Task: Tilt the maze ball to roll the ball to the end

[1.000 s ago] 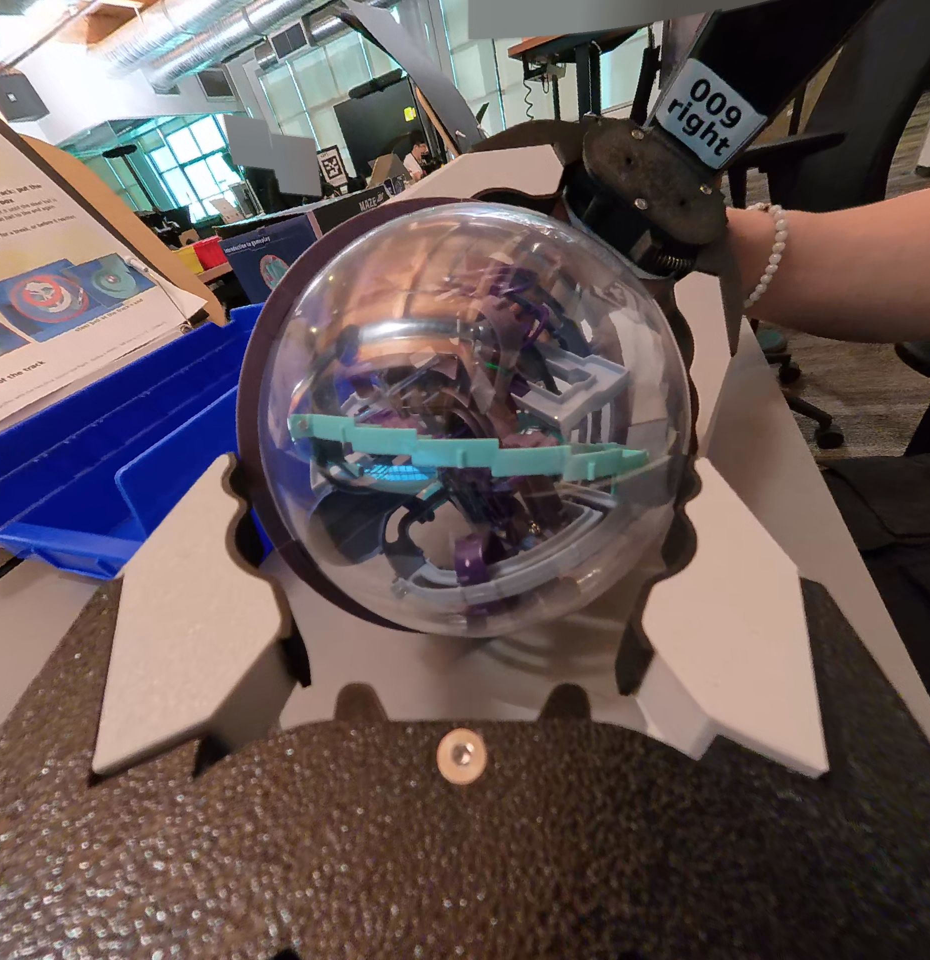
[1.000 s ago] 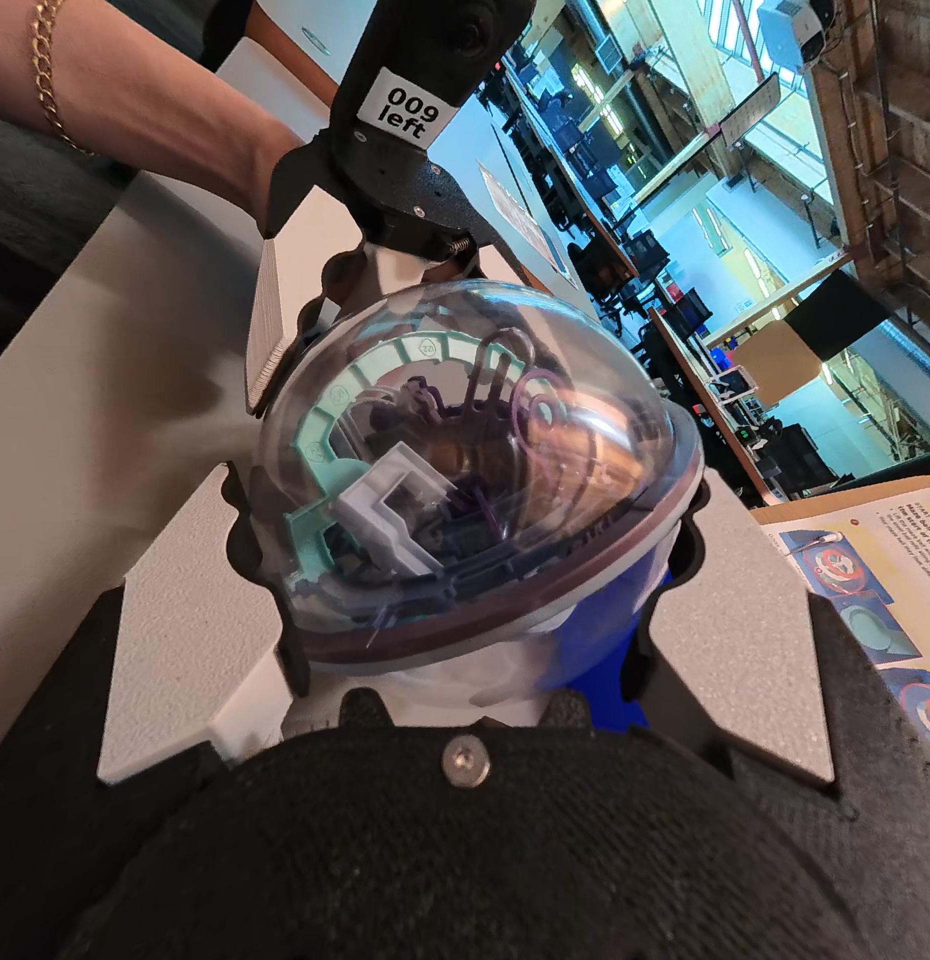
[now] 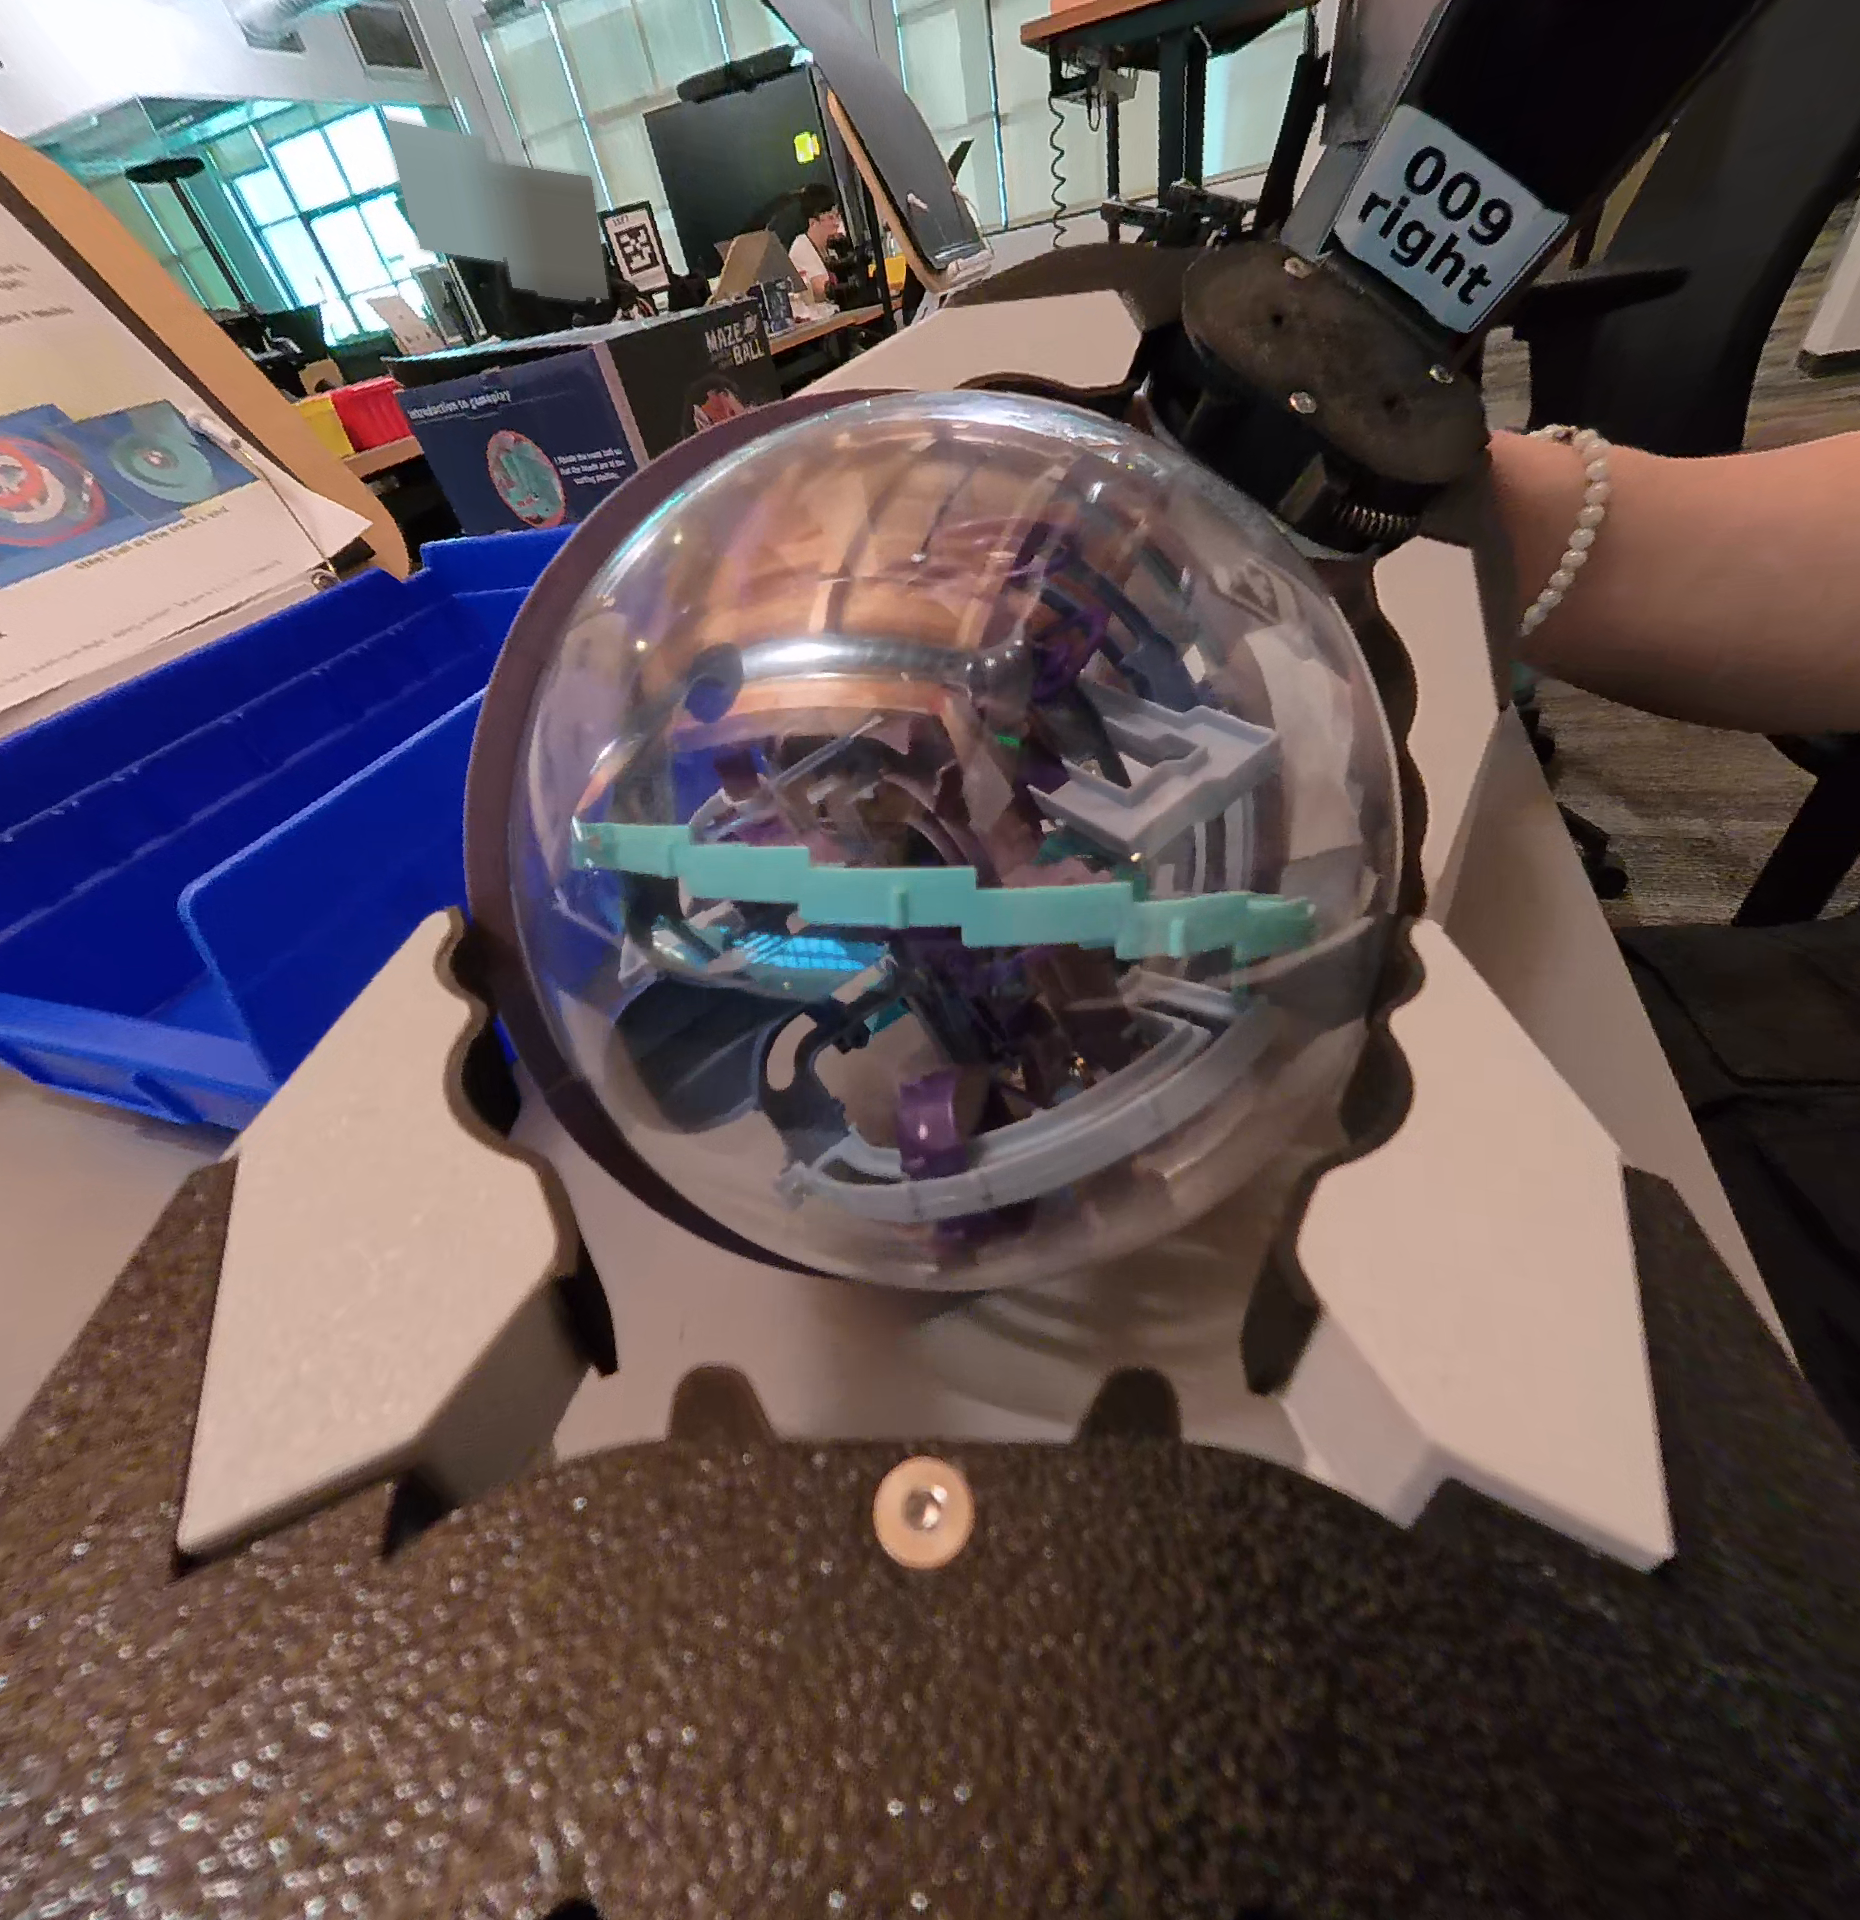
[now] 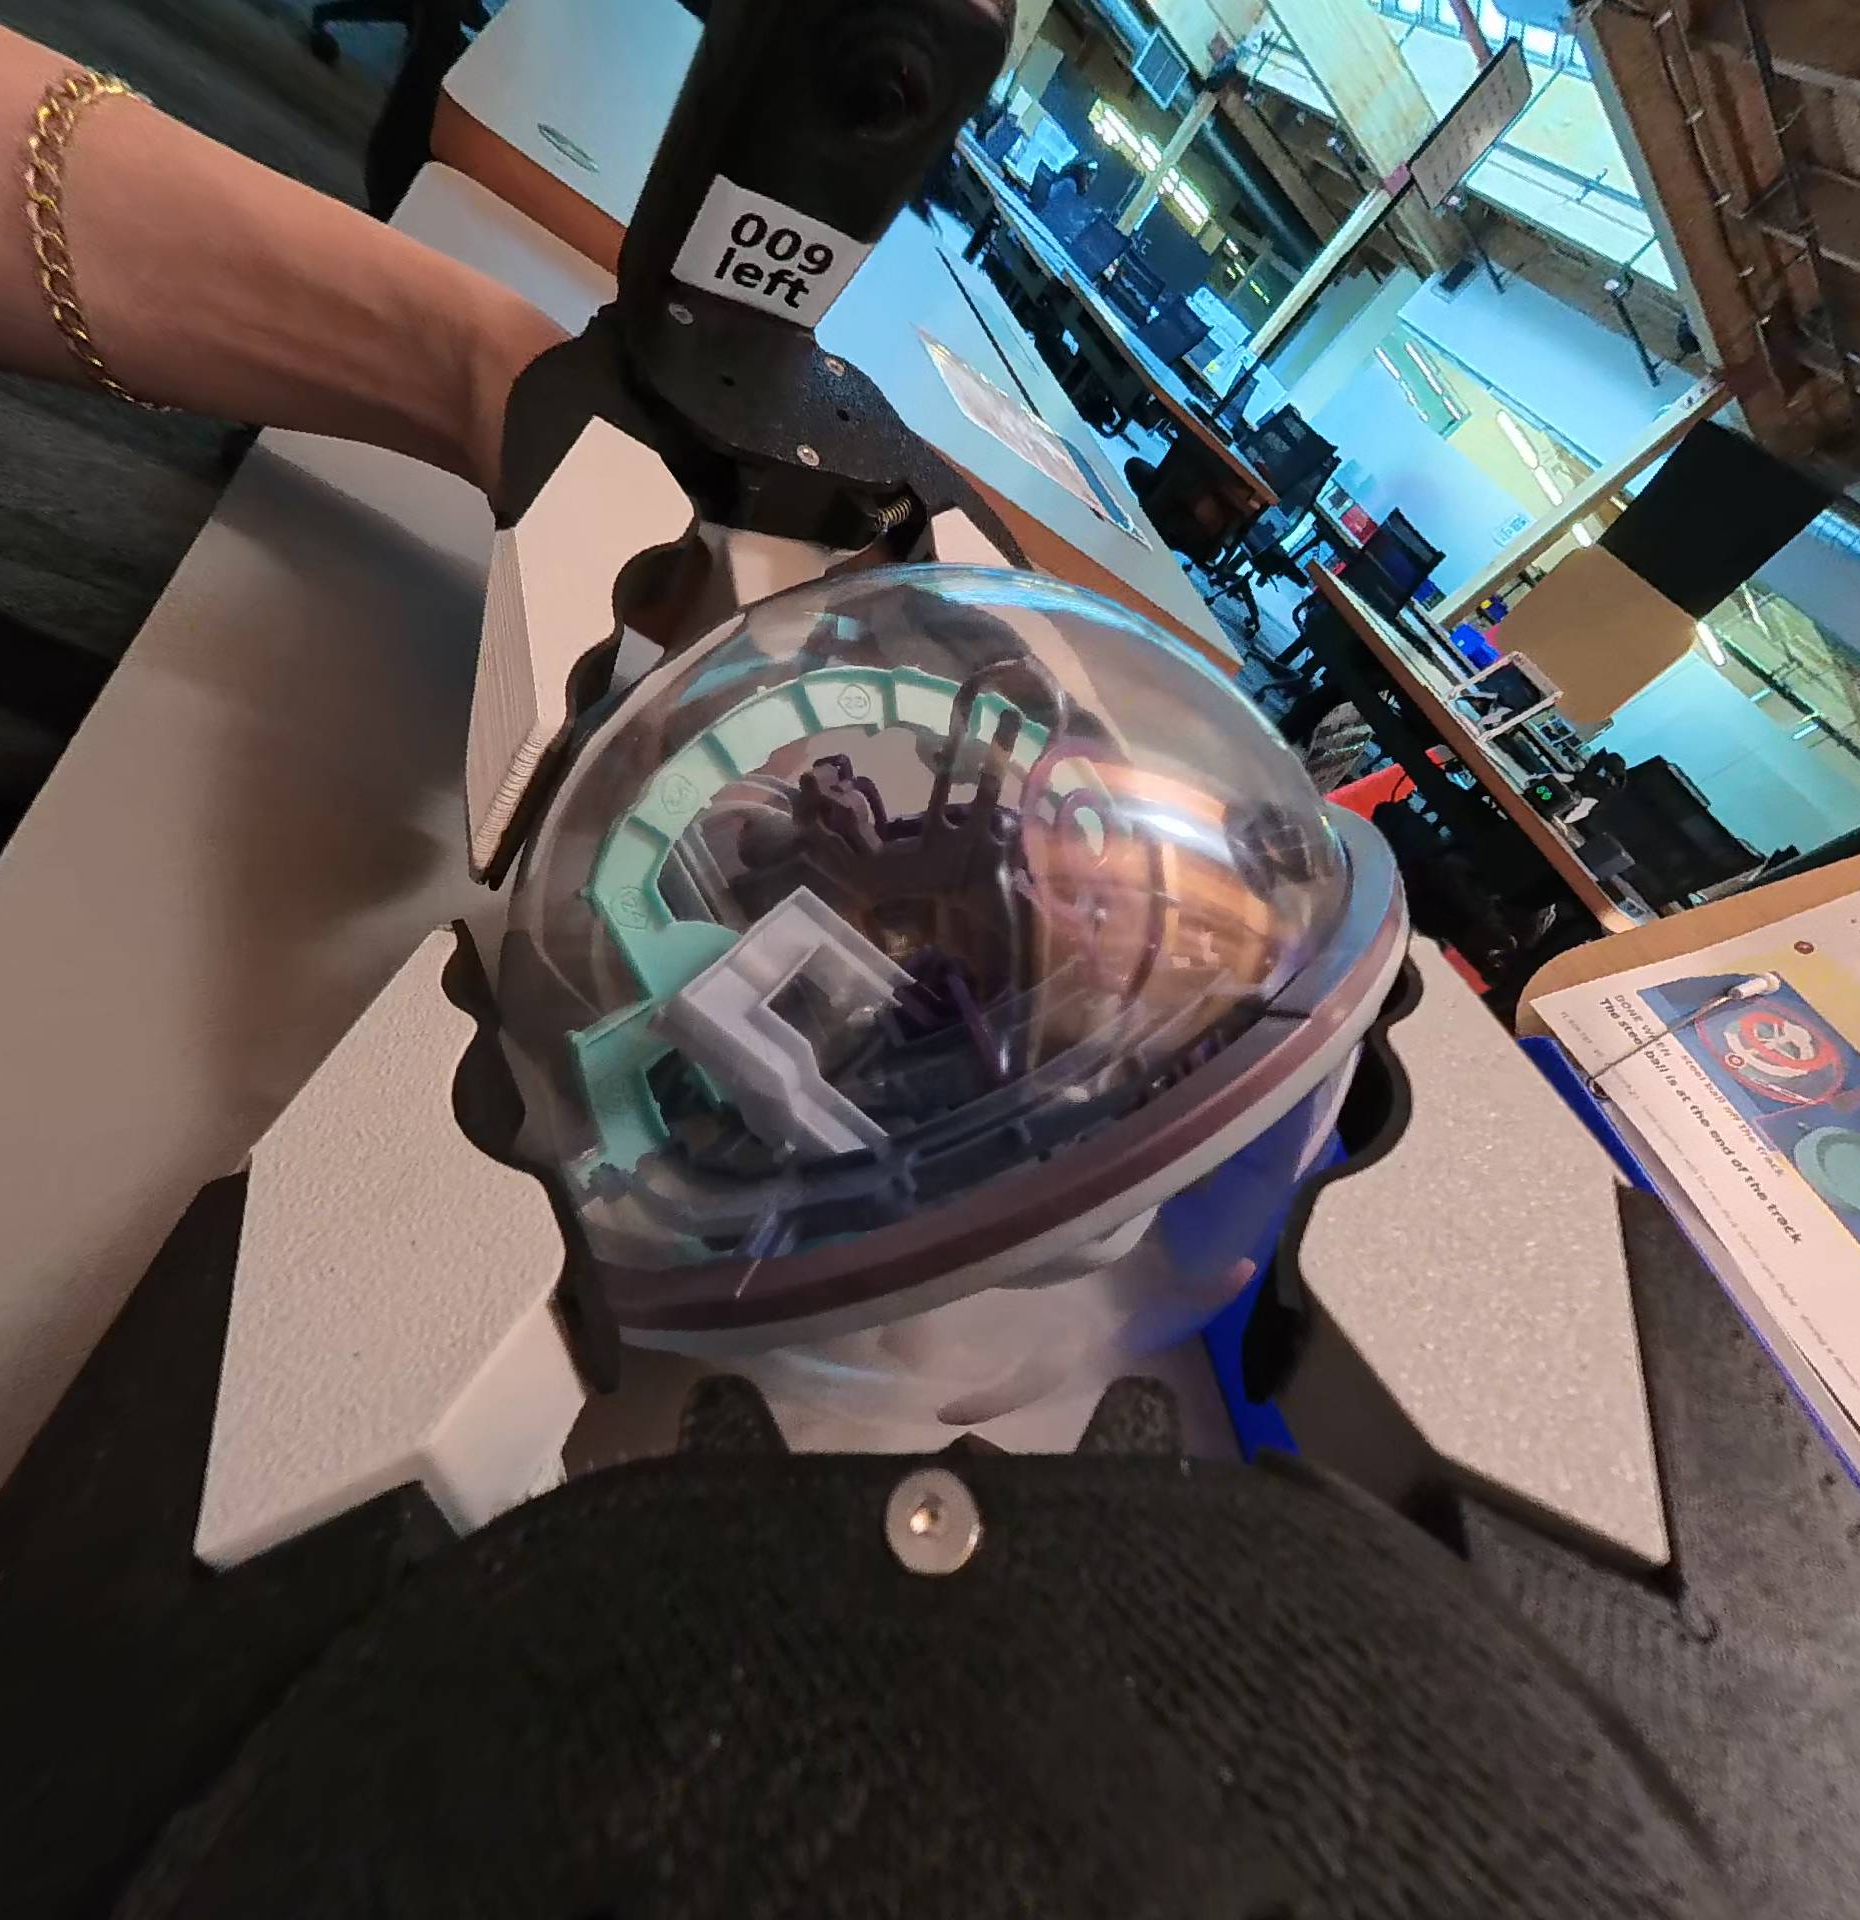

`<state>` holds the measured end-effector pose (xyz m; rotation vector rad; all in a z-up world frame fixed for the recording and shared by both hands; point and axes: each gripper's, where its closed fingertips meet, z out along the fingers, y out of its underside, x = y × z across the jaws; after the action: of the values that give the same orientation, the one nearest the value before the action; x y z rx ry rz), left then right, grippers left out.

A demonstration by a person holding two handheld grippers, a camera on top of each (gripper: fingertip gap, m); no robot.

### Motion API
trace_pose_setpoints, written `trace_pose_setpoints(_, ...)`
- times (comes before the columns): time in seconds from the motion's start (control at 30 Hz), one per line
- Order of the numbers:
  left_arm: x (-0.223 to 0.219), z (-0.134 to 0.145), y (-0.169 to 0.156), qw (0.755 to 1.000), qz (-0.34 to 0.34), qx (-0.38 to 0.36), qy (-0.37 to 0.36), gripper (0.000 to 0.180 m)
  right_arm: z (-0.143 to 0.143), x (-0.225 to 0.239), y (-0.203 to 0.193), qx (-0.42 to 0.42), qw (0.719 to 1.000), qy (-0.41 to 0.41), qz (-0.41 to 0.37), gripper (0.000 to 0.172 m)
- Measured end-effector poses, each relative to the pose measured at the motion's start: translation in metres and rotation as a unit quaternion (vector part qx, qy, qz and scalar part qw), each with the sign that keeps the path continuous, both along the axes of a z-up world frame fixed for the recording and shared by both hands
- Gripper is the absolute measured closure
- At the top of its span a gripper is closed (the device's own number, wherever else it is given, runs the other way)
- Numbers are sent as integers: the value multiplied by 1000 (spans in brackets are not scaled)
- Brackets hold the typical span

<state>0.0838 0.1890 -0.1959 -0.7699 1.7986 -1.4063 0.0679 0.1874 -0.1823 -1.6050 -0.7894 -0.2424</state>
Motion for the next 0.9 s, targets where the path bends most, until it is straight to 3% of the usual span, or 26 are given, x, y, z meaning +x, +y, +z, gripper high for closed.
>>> trace_pose_setpoints(0.37,1,-1,1,1000,4,7,0,24,-1,2,1,-14,1000,-3,1,13)
trace_pose_setpoints(0.73,-2,-28,15,989,37,141,9,23,-1,-2,5,-31,999,-1,9,14)
trace_pose_setpoints(0.9,1,-34,19,986,50,158,21,23,0,-2,9,-44,999,6,0,14)
